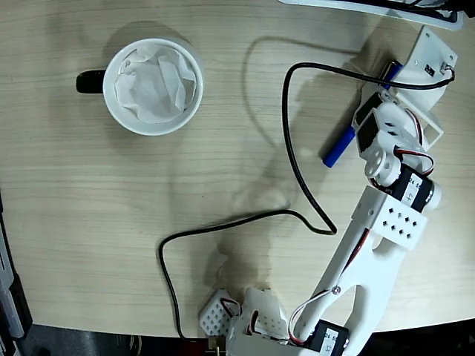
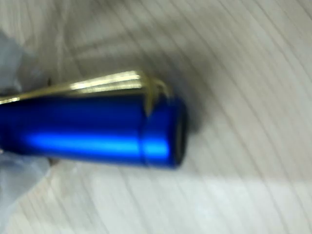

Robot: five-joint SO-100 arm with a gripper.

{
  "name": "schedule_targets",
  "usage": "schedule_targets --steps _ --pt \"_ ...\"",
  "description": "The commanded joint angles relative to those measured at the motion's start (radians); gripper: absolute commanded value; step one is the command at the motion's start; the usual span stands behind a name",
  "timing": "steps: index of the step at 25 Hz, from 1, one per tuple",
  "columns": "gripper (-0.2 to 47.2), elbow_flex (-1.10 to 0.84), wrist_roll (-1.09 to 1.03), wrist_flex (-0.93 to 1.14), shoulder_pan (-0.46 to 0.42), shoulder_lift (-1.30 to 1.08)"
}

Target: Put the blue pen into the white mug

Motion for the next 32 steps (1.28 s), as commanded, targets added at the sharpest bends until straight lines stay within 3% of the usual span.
schedule_targets --steps 1,10,23,32 --pt "0.1 -0.026 -0.008 0.003 0.003 0.018" --pt "0.1 0.008 -0.005 0.009 -0.012 0.078" --pt "0.1 0.249 -0.005 -0.015 -0.095 0.463" --pt "0.1 0.764 -0.009 -0.703 -0.198 0.865"
